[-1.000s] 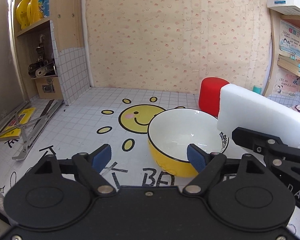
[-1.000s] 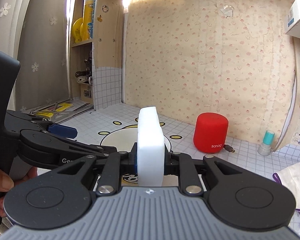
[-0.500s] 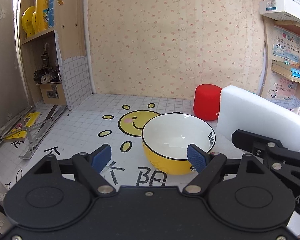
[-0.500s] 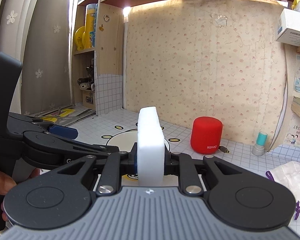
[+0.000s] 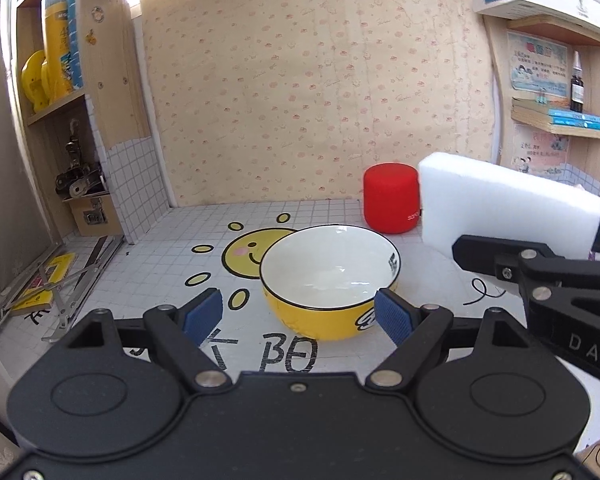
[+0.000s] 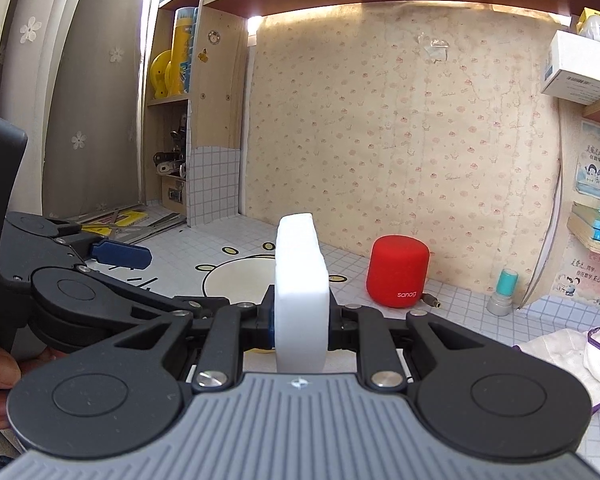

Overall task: Clean bowl
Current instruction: 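Open the left gripper and pull it back from the bowl while the right gripper holds the sponge aside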

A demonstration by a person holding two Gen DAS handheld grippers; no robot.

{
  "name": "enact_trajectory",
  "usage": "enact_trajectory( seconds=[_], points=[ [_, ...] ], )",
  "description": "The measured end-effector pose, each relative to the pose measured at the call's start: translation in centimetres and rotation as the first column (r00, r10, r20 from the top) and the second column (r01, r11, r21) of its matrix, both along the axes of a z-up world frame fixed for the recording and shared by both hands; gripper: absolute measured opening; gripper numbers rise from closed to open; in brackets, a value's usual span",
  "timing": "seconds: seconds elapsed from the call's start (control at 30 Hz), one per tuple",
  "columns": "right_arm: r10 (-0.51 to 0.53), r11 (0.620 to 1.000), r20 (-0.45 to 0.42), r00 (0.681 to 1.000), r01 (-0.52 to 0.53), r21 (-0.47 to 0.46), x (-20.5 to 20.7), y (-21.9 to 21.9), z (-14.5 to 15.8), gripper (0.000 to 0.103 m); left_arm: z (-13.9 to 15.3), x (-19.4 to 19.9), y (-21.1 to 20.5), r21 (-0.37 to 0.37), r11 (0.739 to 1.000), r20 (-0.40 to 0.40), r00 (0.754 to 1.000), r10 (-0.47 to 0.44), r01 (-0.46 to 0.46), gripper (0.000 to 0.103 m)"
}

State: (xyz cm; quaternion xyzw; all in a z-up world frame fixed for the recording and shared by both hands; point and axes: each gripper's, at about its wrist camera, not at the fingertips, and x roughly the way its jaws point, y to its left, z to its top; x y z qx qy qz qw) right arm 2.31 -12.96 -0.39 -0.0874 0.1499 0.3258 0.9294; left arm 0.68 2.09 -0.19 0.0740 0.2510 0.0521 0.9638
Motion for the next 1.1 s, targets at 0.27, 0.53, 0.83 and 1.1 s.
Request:
enact_trajectory(
  seconds=[0.27,0.53,0.83,1.1],
  points=[
    [0.091,0.994,-0.032,0.995,-0.088,0.07,2.1,-1.6,1.6,0.022,-0.3,-0.9,-1.4,0.073,0.99,-0.026,0.993,-0.116,0.118,0.085],
    [0.125,0.991,-0.041,0.991,-0.123,0.047,3.4,-0.8,1.8,0.022,-0.7,-1.5,-2.2,0.086,0.974,-0.031,0.978,-0.208,0.21,0.085],
    [0.108,0.994,-0.04,0.993,-0.108,-0.004,3.6,-0.5,0.9,0.022,-0.6,-0.9,-0.7,0.035,0.975,-0.034,0.976,-0.216,0.217,0.085],
    [0.031,0.999,-0.066,0.997,-0.033,-0.02,5.0,-1.5,-0.6,0.022,0.0,-0.2,2.4,-0.188,0.952,-0.038,0.966,-0.254,0.243,0.085]
  ],
)
